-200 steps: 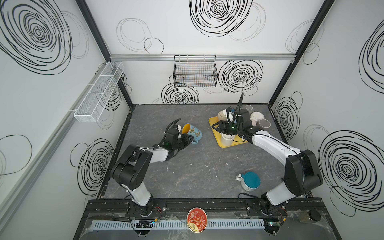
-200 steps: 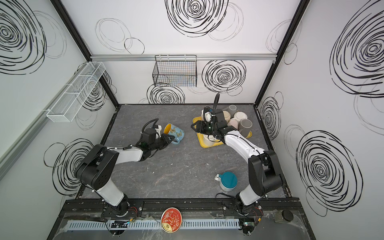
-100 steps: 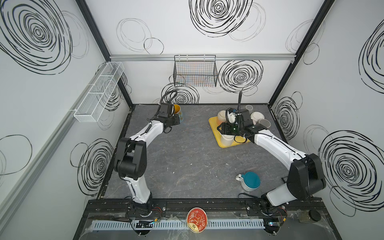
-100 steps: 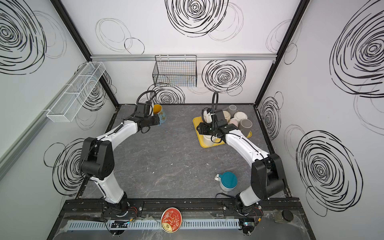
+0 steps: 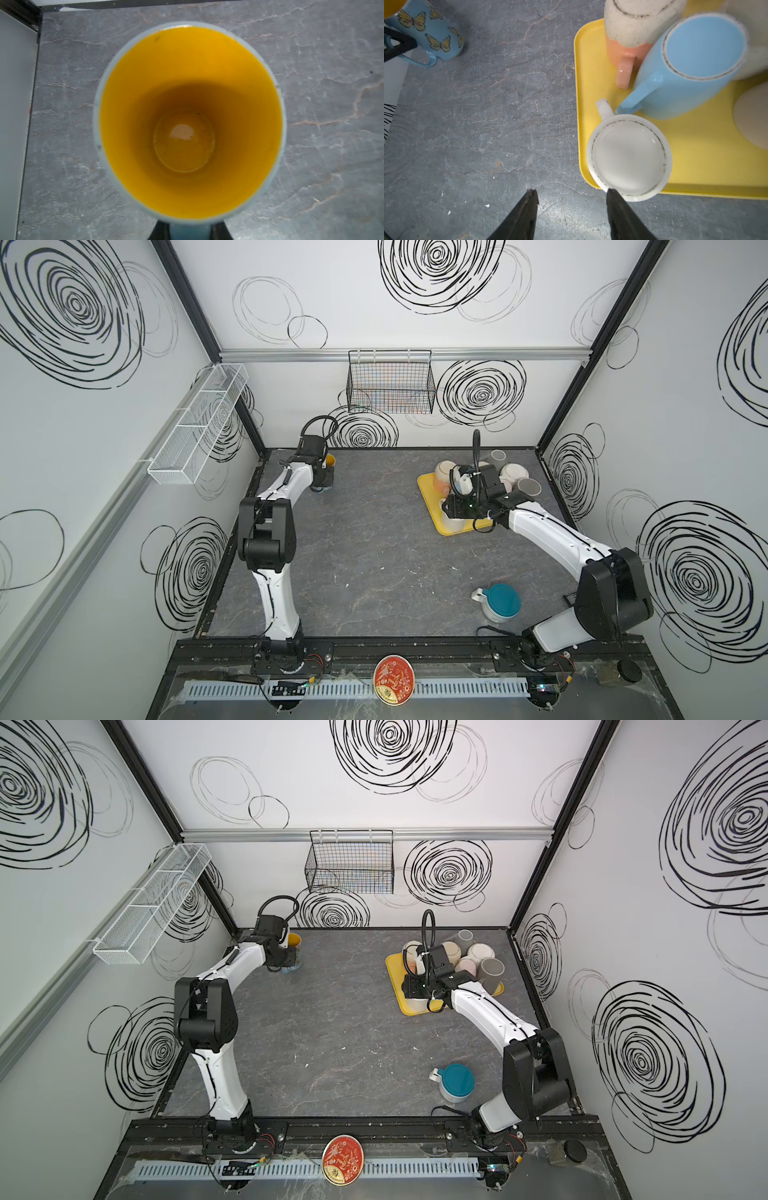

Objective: Turn the mug right side up
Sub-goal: 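Set the butterfly mug upright on the table with the left gripper and release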

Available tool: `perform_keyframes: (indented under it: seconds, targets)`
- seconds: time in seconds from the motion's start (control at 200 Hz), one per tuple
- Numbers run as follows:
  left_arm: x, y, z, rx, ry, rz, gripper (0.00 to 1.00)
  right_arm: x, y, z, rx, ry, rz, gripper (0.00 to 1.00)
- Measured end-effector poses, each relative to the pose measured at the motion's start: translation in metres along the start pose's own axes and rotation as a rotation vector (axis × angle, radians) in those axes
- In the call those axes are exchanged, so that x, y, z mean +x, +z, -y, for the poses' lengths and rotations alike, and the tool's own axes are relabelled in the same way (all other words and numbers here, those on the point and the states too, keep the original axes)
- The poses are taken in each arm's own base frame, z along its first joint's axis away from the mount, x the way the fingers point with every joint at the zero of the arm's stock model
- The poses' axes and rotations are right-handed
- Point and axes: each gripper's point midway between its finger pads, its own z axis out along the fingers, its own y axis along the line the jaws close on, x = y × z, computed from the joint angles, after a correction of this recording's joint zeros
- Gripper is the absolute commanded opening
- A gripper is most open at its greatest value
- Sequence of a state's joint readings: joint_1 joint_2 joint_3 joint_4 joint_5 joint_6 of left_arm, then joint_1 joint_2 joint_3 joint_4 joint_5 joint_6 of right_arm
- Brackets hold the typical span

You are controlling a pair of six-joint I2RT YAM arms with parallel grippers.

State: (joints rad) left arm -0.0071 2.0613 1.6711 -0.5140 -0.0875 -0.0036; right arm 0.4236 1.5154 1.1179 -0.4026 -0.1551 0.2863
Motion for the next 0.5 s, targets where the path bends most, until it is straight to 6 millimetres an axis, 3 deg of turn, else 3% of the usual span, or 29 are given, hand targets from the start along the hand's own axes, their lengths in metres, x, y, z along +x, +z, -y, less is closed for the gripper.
perform_keyframes:
  seconds: [0.19, 0.365, 0.5]
  targets:
    - [-0.002, 0.020, -0.024, -0.004, -0.009, -0.006, 0.00, 0.004, 0.001, 0.000, 0.021, -0.011, -0.008, 0.59]
    - [-0.005, 0.021, -0.031, -0.019, -0.011, 0.010, 0.26, 0.012, 0.003, -0.001, 0.048, -0.037, -0.030, 0.60]
    - [-0.003, 0.024, -0.035, -0.036, -0.014, 0.021, 0.38, 0.016, 0.009, -0.002, 0.067, -0.047, -0.063, 0.61]
